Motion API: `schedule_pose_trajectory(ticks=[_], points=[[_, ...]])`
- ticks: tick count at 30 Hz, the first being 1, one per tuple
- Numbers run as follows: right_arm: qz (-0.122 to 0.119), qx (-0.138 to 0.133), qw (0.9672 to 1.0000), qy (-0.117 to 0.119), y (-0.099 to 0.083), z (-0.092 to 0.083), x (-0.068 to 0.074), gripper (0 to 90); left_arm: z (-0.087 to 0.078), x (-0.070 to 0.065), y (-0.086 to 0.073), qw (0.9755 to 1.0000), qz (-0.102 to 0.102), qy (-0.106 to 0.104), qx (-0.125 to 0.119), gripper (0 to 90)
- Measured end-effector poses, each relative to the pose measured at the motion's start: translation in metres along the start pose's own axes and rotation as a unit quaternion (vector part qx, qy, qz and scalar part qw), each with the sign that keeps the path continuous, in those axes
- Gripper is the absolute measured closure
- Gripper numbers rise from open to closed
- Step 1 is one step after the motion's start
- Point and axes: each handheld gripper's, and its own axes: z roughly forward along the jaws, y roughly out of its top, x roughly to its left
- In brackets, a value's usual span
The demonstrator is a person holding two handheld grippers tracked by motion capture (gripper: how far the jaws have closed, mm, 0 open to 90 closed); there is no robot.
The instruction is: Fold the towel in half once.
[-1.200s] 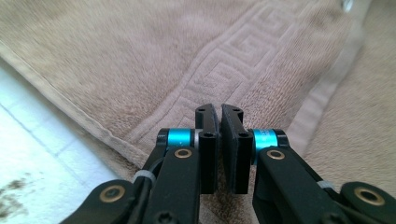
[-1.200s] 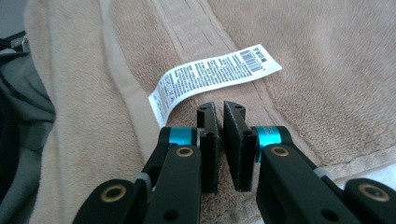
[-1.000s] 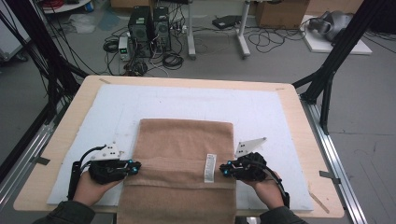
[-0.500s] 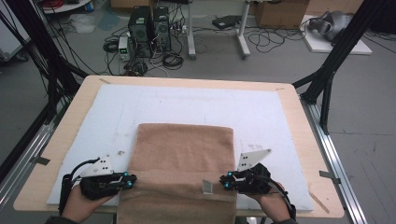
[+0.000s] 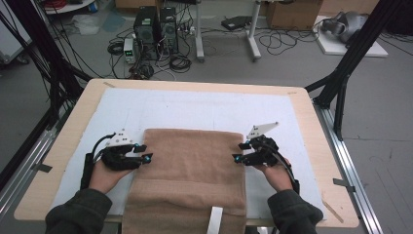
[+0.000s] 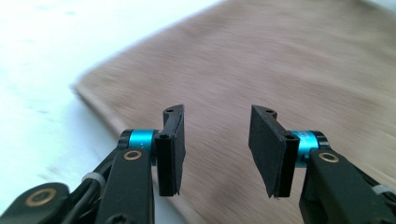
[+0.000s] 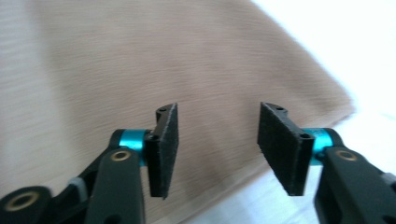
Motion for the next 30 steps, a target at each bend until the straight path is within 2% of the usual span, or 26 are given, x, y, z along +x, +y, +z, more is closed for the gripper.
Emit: schedule_pose_trajectory(ticks=[1, 3, 5, 7, 9, 10, 12, 15, 17, 19, 20, 21, 22, 24, 25, 27, 28, 30], points=[[0.006, -0.001, 1.0, -0.004, 0.001, 0.004, -0.007, 44.5, 0.005, 0.004, 0.002, 0.9999, 0.0, 0.014, 0.001, 56.2], [0.016, 0.0, 0.9997, -0.017, 0.002, 0.013, -0.017, 43.1, 0.015, 0.016, 0.005, 0.9996, -0.028, 0.007, 0.007, 56.8], [0.014, 0.002, 0.9994, -0.032, 0.004, 0.021, -0.024, 40.1, 0.022, 0.025, 0.008, 0.9991, -0.032, 0.021, 0.017, 56.0], [0.01, 0.005, 0.9987, -0.05, 0.006, 0.026, -0.028, 39.1, 0.026, 0.031, 0.009, 0.9984, -0.039, 0.042, 0.003, 52.1], [0.012, 0.004, 0.9985, -0.054, 0.009, 0.031, -0.033, 38.4, 0.031, 0.039, 0.007, 0.9968, -0.06, 0.052, 0.006, 48.5], [0.01, 0.004, 0.9983, -0.058, 0.009, 0.033, -0.035, 38.4, 0.034, 0.042, 0.006, 0.9954, -0.072, 0.061, 0.015, 46.0], [0.013, 0.008, 0.9982, -0.058, 0.008, 0.038, -0.039, 38.7, 0.038, 0.047, 0.003, 0.9945, -0.083, 0.059, 0.024, 42.9], [0.023, 0.02, 0.9982, -0.051, 0.004, 0.045, -0.043, 39.2, 0.043, 0.048, 0.001, 0.9945, -0.083, 0.051, 0.038, 41.9], [0.028, 0.016, 0.9982, -0.05, 0.004, 0.046, -0.044, 42.1, 0.047, 0.046, 0.001, 0.9947, -0.071, 0.06, 0.044, 43.6], [0.024, 0.016, 0.9984, -0.048, 0.004, 0.047, -0.044, 50.4, 0.049, 0.044, 0.002, 0.9953, -0.063, 0.06, 0.041, 51.7], [0.022, 0.018, 0.9984, -0.048, 0.005, 0.046, -0.043, 59.1, 0.05, 0.044, 0.002, 0.996, -0.067, 0.045, 0.038, 58.3], [0.019, 0.017, 0.9989, -0.039, 0.007, 0.047, -0.043, 69.7, 0.051, 0.044, 0.003, 0.996, -0.076, 0.029, 0.037, 71.4], [0.017, 0.018, 0.9993, -0.029, 0.008, 0.047, -0.043, 76.8, 0.053, 0.042, 0.005, 0.996, -0.072, 0.034, 0.04, 77.6], [0.015, 0.03, 0.9992, -0.022, 0.012, 0.047, -0.044, 80.8, 0.054, 0.038, 0.01, 0.9963, -0.052, 0.046, 0.05, 82.2], [0.021, 0.032, 0.9991, -0.019, 0.014, 0.047, -0.046, 81.4, 0.054, 0.039, 0.013, 0.9962, -0.051, 0.052, 0.047, 82.9], [0.025, 0.032, 0.9987, -0.03, 0.021, 0.043, -0.049, 81.8, 0.05, 0.042, 0.018, 0.9958, -0.066, 0.062, 0.017, 83.6], [0.02, 0.027, 0.9987, -0.039, 0.026, 0.04, -0.05, 82.0, 0.048, 0.044, 0.022, 0.9955, -0.07, 0.063, 0.013, 83.7], [0.013, 0.021, 0.9983, -0.053, 0.037, 0.034, -0.054, 82.1, 0.047, 0.047, 0.035, 0.9953, -0.058, 0.077, 0.006, 83.9]])
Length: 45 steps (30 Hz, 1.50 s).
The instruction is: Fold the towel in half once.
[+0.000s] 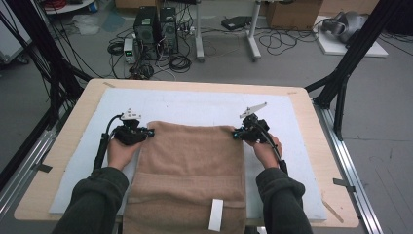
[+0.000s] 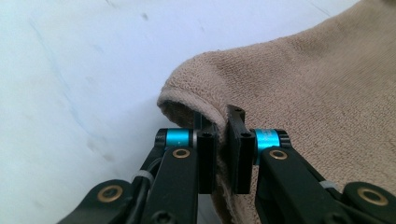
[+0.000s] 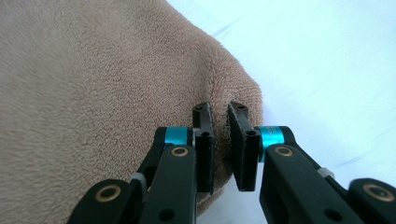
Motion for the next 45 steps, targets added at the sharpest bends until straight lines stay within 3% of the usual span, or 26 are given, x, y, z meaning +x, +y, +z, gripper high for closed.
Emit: schedule_pose_trajectory(ticks=[3, 8, 10, 11, 12, 13, 17, 20, 23, 25, 26, 29, 36, 40, 45], points=[[-0.008, -0.017, 0.9995, -0.027, 0.021, -0.013, -0.008, 82.2, -0.007, 0.005, 0.028, 0.9996, -0.004, 0.006, -0.027, 83.9], [-0.027, -0.051, 0.9964, -0.062, 0.063, -0.04, -0.024, 82.2, -0.02, 0.016, 0.079, 0.9976, 0.006, 0.025, -0.065, 83.8], [-0.033, -0.06, 0.9948, -0.076, 0.078, -0.047, -0.03, 79.8, -0.02, 0.019, 0.088, 0.9973, 0.011, 0.028, -0.067, 82.5], [-0.037, -0.065, 0.9941, -0.078, 0.083, -0.048, -0.032, 74.3, -0.019, 0.02, 0.088, 0.9974, 0.008, 0.034, -0.062, 78.9], [-0.037, -0.07, 0.9937, -0.079, 0.085, -0.046, -0.033, 64.9, -0.018, 0.023, 0.086, 0.9979, 0.003, 0.036, -0.054, 71.6], [-0.032, -0.066, 0.994, -0.082, 0.083, -0.043, -0.034, 63.4, -0.017, 0.024, 0.083, 0.9983, -0.002, 0.034, -0.048, 65.9], [-0.003, -0.033, 0.9987, -0.039, 0.068, -0.031, -0.036, 55.6, -0.019, 0.026, 0.061, 0.9987, -0.011, 0.013, -0.048, 57.6], [0.005, -0.039, 0.9989, -0.026, 0.051, -0.028, -0.028, 53.2, -0.02, 0.021, 0.044, 0.9991, -0.008, -0.009, -0.041, 53.3], [-0.001, -0.037, 0.9991, -0.02, 0.038, -0.027, -0.015, 50.6, -0.022, 0.013, 0.029, 0.9989, -0.005, -0.027, -0.037, 49.2], [0.011, -0.02, 0.9997, 0.002, 0.034, -0.028, -0.009, 44.8, -0.023, 0.007, 0.022, 0.9991, 0.003, -0.041, -0.011, 46.3], [0.01, -0.023, 0.9997, 0.006, 0.032, -0.029, -0.005, 45.6, -0.025, 0.003, 0.018, 0.9988, 0.011, -0.045, -0.014, 43.6], [-0.008, -0.037, 0.9992, 0.009, 0.024, -0.033, 0.01, 46.5, -0.031, -0.008, 0.005, 0.9984, 0.031, -0.047, -0.009, 43.8], [-0.018, -0.048, 0.9981, 0.034, 0.001, -0.039, 0.035, 46.3, -0.048, -0.028, -0.02, 0.9962, 0.052, -0.067, -0.021, 43.2], [-0.032, -0.045, 0.9974, 0.048, -0.015, -0.038, 0.05, 47.0, -0.052, -0.038, -0.034, 0.995, 0.069, -0.071, -0.007, 43.2], [-0.04, -0.039, 0.9965, 0.062, -0.034, -0.032, 0.065, 50.8, -0.053, -0.042, -0.054, 0.9936, 0.066, -0.091, 0.006, 52.5]])
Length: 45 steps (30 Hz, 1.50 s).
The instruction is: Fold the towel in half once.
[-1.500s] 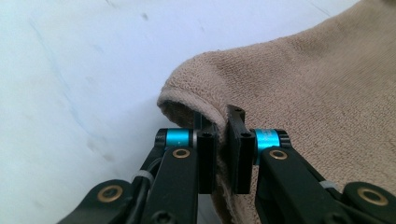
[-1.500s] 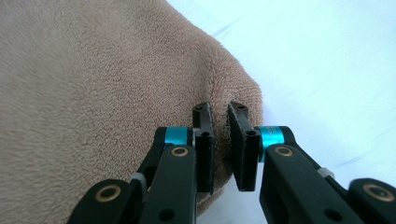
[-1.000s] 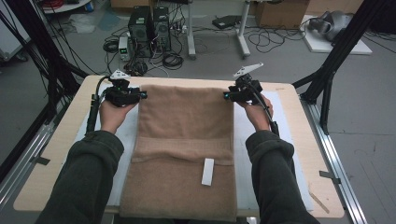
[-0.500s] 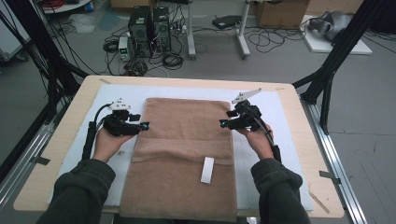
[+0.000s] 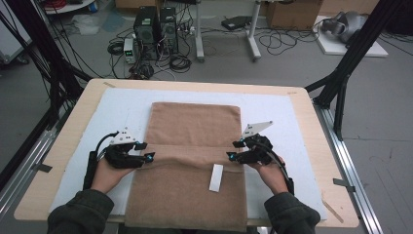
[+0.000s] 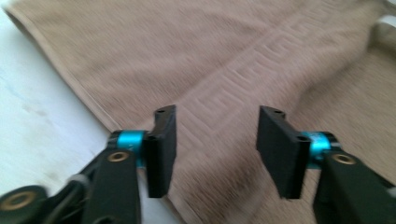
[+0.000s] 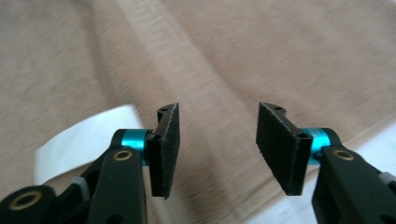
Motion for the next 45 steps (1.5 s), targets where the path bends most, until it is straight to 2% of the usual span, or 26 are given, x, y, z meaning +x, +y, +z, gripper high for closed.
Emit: schedule_pose_trajectory(ticks=[1, 3, 7, 9, 11, 13, 16, 22, 25, 30, 33, 37, 39, 41, 43, 45], points=[[-0.003, 0.005, 1.0, 0.0, -0.003, 0.001, 0.003, 50.8, 0.001, -0.001, -0.005, 0.9999, 0.001, -0.006, 0.012, 55.0], [-0.006, 0.009, 0.9999, 0.006, -0.009, 0.003, 0.008, 53.3, 0.001, -0.002, -0.011, 0.9998, -0.003, -0.017, 0.011, 60.2], [-0.009, 0.022, 0.9996, 0.018, -0.019, 0.011, 0.014, 58.3, 0.005, -0.003, -0.019, 0.9996, 0.004, -0.013, 0.026, 67.4], [-0.011, 0.035, 0.9991, 0.023, -0.022, 0.018, 0.016, 64.5, 0.006, -0.004, -0.019, 0.9996, 0.007, -0.009, 0.024, 74.6], [-0.015, 0.035, 0.9991, 0.02, -0.025, 0.021, 0.017, 70.7, 0.006, -0.004, -0.019, 0.9997, 0.004, -0.007, 0.022, 81.4], [-0.017, 0.03, 0.9992, 0.018, -0.024, 0.02, 0.017, 78.6, 0.006, -0.004, -0.018, 0.9998, 0.002, -0.007, 0.02, 83.0], [-0.014, 0.027, 0.9994, 0.018, -0.021, 0.017, 0.016, 81.4, 0.002, -0.002, -0.017, 0.9999, -0.004, -0.011, 0.011, 84.0], [-0.018, 0.008, 0.9996, 0.022, -0.012, 0.006, 0.014, 82.5, -0.01, 0.002, -0.007, 0.9995, -0.016, -0.02, -0.017, 84.3], [-0.017, -0.001, 0.9996, 0.021, -0.006, -0.003, 0.014, 82.5, -0.017, 0.001, -0.001, 0.9993, -0.014, -0.023, -0.026, 84.3], [-0.029, -0.012, 0.9992, 0.026, 0.003, -0.019, 0.018, 82.5, -0.03, -0.003, 0.005, 0.9986, -0.01, -0.036, -0.039, 84.2], [-0.035, -0.023, 0.9985, 0.034, 0.004, -0.03, 0.025, 82.5, -0.04, -0.008, 0.004, 0.998, -0.006, -0.047, -0.043, 84.3], [-0.049, -0.025, 0.9976, 0.041, 0.003, -0.043, 0.042, 82.6, -0.054, -0.022, -0.001, 0.9976, 0.007, -0.059, -0.036, 84.6], [-0.061, -0.027, 0.9966, 0.047, 0.0, -0.051, 0.053, 82.9, -0.063, -0.031, -0.006, 0.9966, 0.01, -0.072, -0.04, 84.7], [-0.065, -0.034, 0.9949, 0.069, -0.004, -0.06, 0.063, 82.9, -0.075, -0.041, -0.013, 0.9941, 0.012, -0.095, -0.05, 84.5], [-0.076, -0.04, 0.9916, 0.097, -0.01, -0.067, 0.07, 75.0, -0.078, -0.044, -0.017, 0.9931, 0.009, -0.105, -0.05, 78.6], [-0.065, -0.042, 0.9916, 0.104, -0.013, -0.068, 0.069, 68.0, -0.076, -0.044, -0.018, 0.9942, 0.005, -0.096, -0.048, 63.6]])
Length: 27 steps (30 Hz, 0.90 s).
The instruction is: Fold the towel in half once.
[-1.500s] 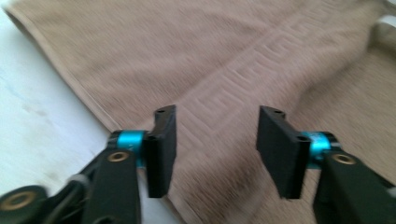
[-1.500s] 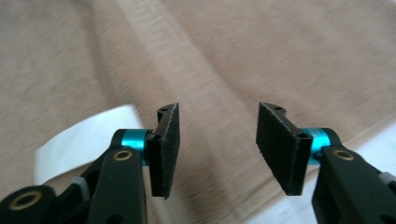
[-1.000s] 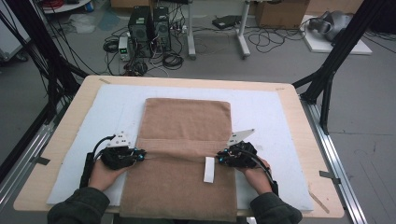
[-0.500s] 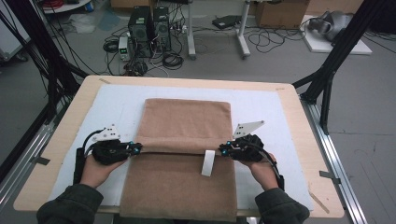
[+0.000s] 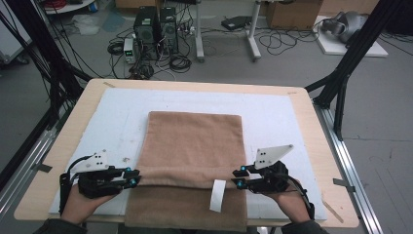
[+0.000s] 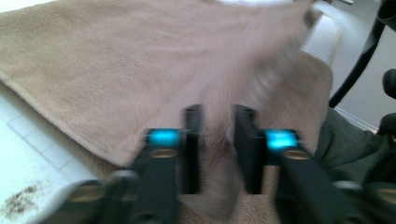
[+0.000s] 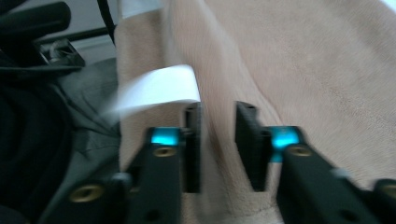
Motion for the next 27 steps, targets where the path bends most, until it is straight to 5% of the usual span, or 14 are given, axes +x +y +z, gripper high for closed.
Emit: schedule_pose_trajectory(ticks=[12, 24, 27], points=[[0.021, 0.07, 0.9958, -0.055, -0.038, 0.045, -0.021, 59.1, 0.046, 0.018, -0.023, 0.9961, 0.009, 0.044, 0.076, 55.5], [0.024, 0.076, 0.9945, -0.067, -0.044, 0.06, -0.019, 78.8, 0.053, 0.012, -0.03, 0.9937, 0.034, 0.075, 0.077, 81.2], [0.023, 0.08, 0.9943, -0.066, -0.042, 0.06, -0.017, 83.3, 0.053, 0.012, -0.029, 0.9944, 0.025, 0.07, 0.075, 85.7]])
